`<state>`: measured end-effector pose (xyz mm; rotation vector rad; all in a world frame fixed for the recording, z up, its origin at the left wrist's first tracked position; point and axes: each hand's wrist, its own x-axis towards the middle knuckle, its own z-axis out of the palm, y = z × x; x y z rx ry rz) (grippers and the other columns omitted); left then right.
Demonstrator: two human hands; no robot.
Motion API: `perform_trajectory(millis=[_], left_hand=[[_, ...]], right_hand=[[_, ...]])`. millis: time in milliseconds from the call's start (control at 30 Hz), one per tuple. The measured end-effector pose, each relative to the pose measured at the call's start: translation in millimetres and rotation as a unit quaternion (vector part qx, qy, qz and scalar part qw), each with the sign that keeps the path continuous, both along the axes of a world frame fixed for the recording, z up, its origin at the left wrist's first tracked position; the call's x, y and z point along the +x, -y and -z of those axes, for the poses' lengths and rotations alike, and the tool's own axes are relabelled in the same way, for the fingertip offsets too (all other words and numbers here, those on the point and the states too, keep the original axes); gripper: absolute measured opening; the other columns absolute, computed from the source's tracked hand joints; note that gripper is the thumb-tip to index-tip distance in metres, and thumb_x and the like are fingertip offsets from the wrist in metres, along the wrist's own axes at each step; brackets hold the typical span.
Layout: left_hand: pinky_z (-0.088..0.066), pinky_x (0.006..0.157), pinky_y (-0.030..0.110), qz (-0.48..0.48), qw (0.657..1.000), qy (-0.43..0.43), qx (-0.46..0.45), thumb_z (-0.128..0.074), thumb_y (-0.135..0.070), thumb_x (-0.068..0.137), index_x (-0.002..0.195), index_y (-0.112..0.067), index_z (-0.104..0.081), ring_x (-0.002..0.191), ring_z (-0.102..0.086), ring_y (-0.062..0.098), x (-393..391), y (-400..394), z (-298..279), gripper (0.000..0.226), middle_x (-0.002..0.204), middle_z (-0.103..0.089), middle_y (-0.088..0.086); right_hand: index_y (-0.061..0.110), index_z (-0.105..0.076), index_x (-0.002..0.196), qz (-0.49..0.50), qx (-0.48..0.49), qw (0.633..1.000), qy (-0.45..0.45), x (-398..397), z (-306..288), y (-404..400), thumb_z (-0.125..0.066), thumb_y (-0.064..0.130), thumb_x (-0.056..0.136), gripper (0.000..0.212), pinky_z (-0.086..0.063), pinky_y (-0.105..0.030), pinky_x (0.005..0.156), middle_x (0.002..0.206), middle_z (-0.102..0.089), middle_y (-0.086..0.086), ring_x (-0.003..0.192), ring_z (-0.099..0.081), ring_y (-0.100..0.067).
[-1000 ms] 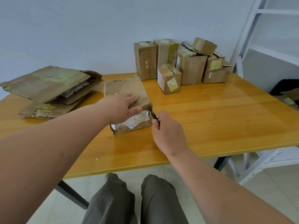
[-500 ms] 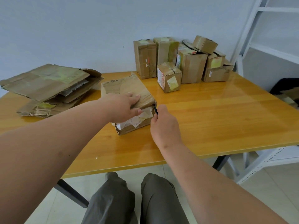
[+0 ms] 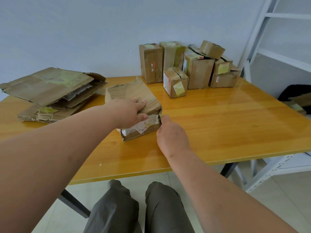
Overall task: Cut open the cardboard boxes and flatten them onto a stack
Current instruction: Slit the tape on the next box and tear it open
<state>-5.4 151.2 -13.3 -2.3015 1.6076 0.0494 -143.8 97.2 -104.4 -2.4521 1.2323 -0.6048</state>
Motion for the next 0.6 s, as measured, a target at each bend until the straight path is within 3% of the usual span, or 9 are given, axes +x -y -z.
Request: perform_trajectory(millis=[200, 333, 433, 600], left_hand=[[-0.041, 0.108, 0.043, -0.001, 1.000, -0.012, 0.007, -0.024, -0.059, 0.100, 0.156, -0.033, -0.001, 0.140, -0.037, 0.030, 0.9, -0.9, -1.5, 0.066, 0.165, -0.004, -0.003], [-0.038, 0.110, 0.042, -0.004, 1.000, -0.025, 0.009, -0.024, -0.058, 0.101, 0.156, -0.034, -0.001, 0.142, -0.034, 0.030, 3.0, -1.9, -2.2, 0.065, 0.165, -0.003, -0.004], [-0.036, 0.111, 0.042, -0.005, 0.999, -0.040, 0.006, -0.025, -0.058, 0.100, 0.156, -0.035, -0.002, 0.143, -0.033, 0.029, 7.3, -4.9, -3.0, 0.064, 0.165, -0.003, -0.006], [-0.036, 0.111, 0.042, -0.003, 0.999, -0.049, 0.002, -0.025, -0.057, 0.100, 0.156, -0.035, -0.002, 0.143, -0.032, 0.028, 7.8, -6.9, -2.8, 0.064, 0.165, -0.004, -0.007]], right_hand=[[0.020, -0.040, 0.096, 0.003, 0.032, 0.999, 0.014, -2.4, -2.7, 0.4, -0.040, 0.012, 0.101, 0.009, -0.044, -0.035, 0.052, 0.070, -0.053, -0.002, 0.062, -0.054, -0.019], [0.015, -0.048, 0.103, 0.011, 0.065, 0.998, -0.025, -3.8, -3.9, 6.5, -0.042, 0.010, 0.099, 0.008, -0.034, -0.027, 0.048, 0.073, -0.048, 0.001, 0.069, -0.053, -0.019], [0.016, -0.048, 0.106, 0.007, 0.096, 0.994, -0.048, -2.3, -7.8, 10.1, -0.044, 0.008, 0.097, 0.013, -0.036, -0.027, 0.052, 0.078, -0.049, 0.000, 0.077, -0.054, -0.022], [0.018, -0.040, 0.096, 0.007, 0.064, 0.998, 0.013, -9.1, -3.3, 0.1, -0.041, 0.014, 0.100, 0.006, -0.037, -0.028, 0.046, 0.072, -0.053, -0.002, 0.060, -0.051, -0.017]])
